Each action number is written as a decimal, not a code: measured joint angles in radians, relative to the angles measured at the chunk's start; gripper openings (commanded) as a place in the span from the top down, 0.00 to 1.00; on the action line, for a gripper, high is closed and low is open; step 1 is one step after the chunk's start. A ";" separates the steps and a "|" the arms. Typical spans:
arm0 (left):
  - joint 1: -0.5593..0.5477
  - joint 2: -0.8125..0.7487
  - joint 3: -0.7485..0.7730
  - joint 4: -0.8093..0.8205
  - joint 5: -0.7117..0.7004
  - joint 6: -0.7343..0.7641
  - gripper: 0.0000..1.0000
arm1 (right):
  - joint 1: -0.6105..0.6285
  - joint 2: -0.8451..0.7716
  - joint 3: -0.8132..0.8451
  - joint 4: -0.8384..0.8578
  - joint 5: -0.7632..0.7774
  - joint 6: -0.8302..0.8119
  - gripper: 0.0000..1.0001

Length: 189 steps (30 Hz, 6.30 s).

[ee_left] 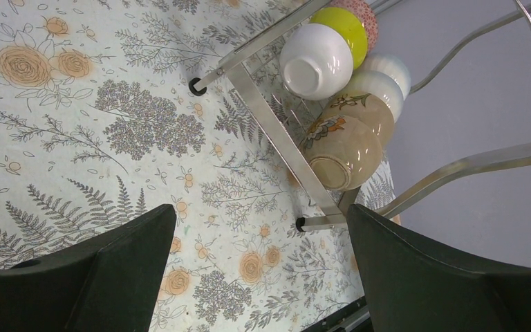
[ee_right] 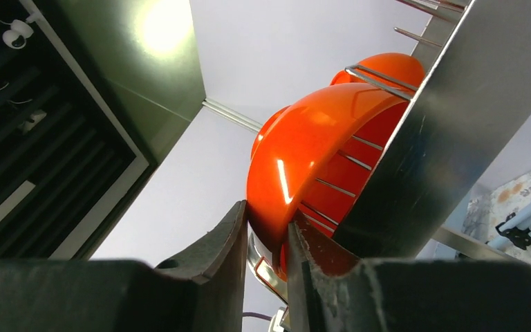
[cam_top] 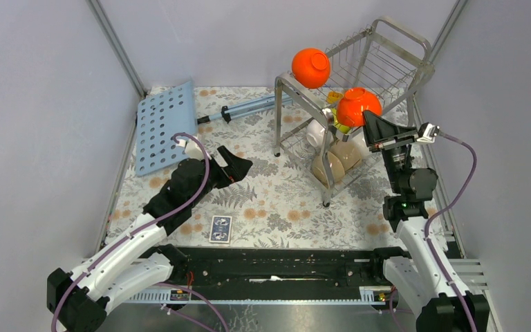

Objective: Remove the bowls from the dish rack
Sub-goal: Pick up the bowl from the dish rack, then place the bowl at the center of the board.

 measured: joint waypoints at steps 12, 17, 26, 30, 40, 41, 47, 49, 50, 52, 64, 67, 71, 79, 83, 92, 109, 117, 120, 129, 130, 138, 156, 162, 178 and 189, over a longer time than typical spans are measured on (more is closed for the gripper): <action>0.000 -0.034 0.000 -0.001 -0.012 0.001 0.01 | -0.029 0.126 -0.018 0.241 -0.080 0.068 1.00; 0.000 -0.053 0.000 -0.001 -0.022 0.004 0.01 | -0.032 0.217 0.019 0.348 -0.126 0.108 1.00; 0.000 -0.061 0.018 -0.043 -0.034 0.009 0.01 | -0.032 0.325 0.160 0.357 -0.180 0.134 1.00; 0.000 -0.077 0.021 -0.052 -0.042 0.010 0.01 | -0.032 0.351 0.202 0.350 -0.200 0.137 1.00; 0.000 -0.086 0.034 -0.071 -0.052 0.010 0.01 | -0.032 0.358 0.258 0.342 -0.228 0.143 1.00; 0.000 -0.086 0.035 -0.072 -0.052 0.010 0.01 | -0.032 0.358 0.269 0.337 -0.229 0.143 1.00; 0.000 -0.090 0.054 -0.074 -0.056 0.011 0.01 | -0.032 0.358 0.329 0.308 -0.256 0.137 1.00; 0.000 -0.097 0.060 -0.076 -0.060 0.013 0.01 | -0.032 0.358 0.365 0.274 -0.279 0.113 1.00; 0.000 -0.101 0.062 -0.077 -0.063 0.017 0.01 | -0.032 0.358 0.399 0.236 -0.297 0.085 1.00; 0.000 -0.108 0.074 -0.090 -0.074 0.031 0.01 | -0.032 0.356 0.481 0.140 -0.332 0.020 1.00; 0.000 -0.148 0.248 -0.248 -0.292 0.095 0.01 | 0.245 0.373 1.278 -0.656 -0.444 -0.599 1.00; 0.000 -0.190 0.263 -0.280 -0.317 0.118 0.01 | 0.399 0.459 1.516 -0.877 -0.424 -0.779 1.00; 0.000 -0.243 0.273 -0.314 -0.317 0.143 0.01 | 0.678 0.569 1.721 -1.152 -0.295 -1.045 1.00; 0.000 -0.369 0.273 -0.433 -0.337 0.170 0.01 | 1.128 0.630 1.498 -1.435 0.111 -1.450 1.00; 0.000 -0.395 0.287 -0.486 -0.360 0.187 0.01 | 1.291 0.624 1.298 -1.452 0.289 -1.568 1.00; 0.000 -0.352 0.295 -0.547 -0.362 0.192 0.01 | 1.491 0.538 0.781 -1.371 0.541 -1.646 1.00; 0.000 -0.248 0.152 -0.374 0.039 0.158 0.01 | 1.691 0.449 0.513 -1.377 0.764 -1.640 1.00; -0.034 -0.098 0.149 -0.394 0.298 0.212 0.01 | 1.741 0.519 0.422 -1.458 0.752 -1.668 1.00; -0.150 -0.042 0.177 -0.436 0.288 0.244 0.03 | 1.743 0.519 0.421 -1.494 0.734 -1.672 1.00; -0.446 0.166 0.287 -0.512 0.131 0.297 0.12 | 1.744 0.523 0.427 -1.574 0.688 -1.668 1.00; -0.464 0.184 0.298 -0.519 0.115 0.299 0.12 | 1.744 0.527 0.431 -1.581 0.686 -1.667 1.00; -0.550 0.304 0.359 -0.528 0.031 0.323 0.27 | 1.746 0.563 0.462 -1.606 0.663 -1.658 1.00; -0.659 0.418 0.365 -0.546 -0.027 0.288 0.68 | 1.746 0.570 0.482 -1.617 0.663 -1.645 1.00; -0.669 0.448 0.365 -0.547 -0.043 0.275 0.85 | 1.746 0.570 0.482 -1.617 0.664 -1.645 1.00; -0.675 0.441 0.364 -0.568 -0.117 0.233 1.00 | 1.748 0.570 0.544 -1.617 0.687 -1.557 0.25; -0.603 0.337 0.328 -0.561 -0.198 0.110 1.00 | 1.753 0.561 0.629 -1.555 0.748 -1.323 0.00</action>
